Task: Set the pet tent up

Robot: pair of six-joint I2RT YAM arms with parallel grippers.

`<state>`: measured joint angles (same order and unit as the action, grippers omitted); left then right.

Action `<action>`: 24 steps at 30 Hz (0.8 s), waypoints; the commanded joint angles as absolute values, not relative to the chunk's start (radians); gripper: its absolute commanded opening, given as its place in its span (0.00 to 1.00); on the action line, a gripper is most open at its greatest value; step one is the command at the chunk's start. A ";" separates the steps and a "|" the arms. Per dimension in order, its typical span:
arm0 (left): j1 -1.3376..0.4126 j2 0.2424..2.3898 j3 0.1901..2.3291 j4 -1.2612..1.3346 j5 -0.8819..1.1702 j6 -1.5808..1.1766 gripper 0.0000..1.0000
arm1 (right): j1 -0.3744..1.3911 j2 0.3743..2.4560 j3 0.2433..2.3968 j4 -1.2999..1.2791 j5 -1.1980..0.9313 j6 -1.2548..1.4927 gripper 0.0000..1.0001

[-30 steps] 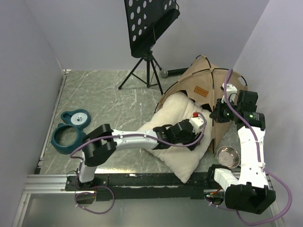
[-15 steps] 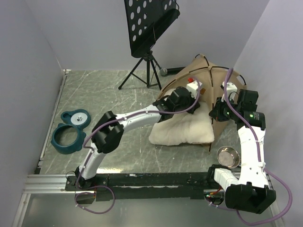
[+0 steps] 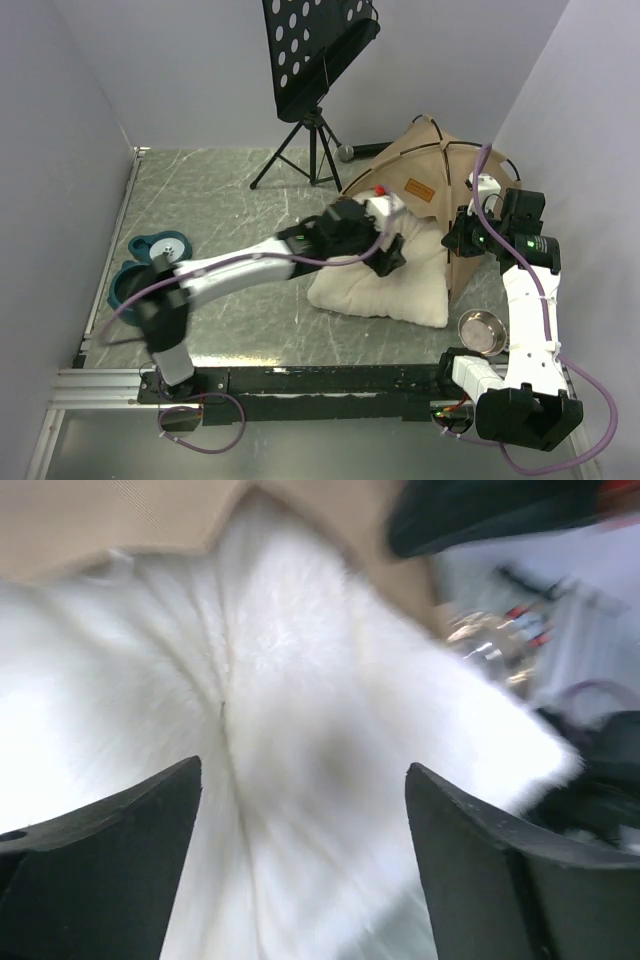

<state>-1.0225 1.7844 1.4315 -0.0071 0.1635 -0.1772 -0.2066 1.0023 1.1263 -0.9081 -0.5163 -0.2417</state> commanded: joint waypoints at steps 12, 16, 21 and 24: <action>-0.819 1.624 1.098 -0.008 0.087 -0.428 0.94 | -0.206 1.011 1.124 -0.934 -0.526 -0.255 0.00; -0.819 1.733 1.133 0.038 0.109 -0.396 0.85 | -0.206 1.017 1.129 -0.937 -0.523 -0.259 0.00; -0.845 1.790 1.307 0.071 0.173 -0.264 0.21 | -0.206 1.022 1.124 -0.945 -0.523 -0.270 0.00; -0.891 1.830 1.463 0.017 0.118 -0.141 0.01 | -0.206 1.022 1.123 -0.948 -0.525 -0.281 0.00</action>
<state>-0.8352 1.8172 1.2648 -0.0444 0.1326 -0.3016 -0.2066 1.0073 1.1255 -0.9062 -0.5209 -0.2577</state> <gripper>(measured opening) 0.103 0.045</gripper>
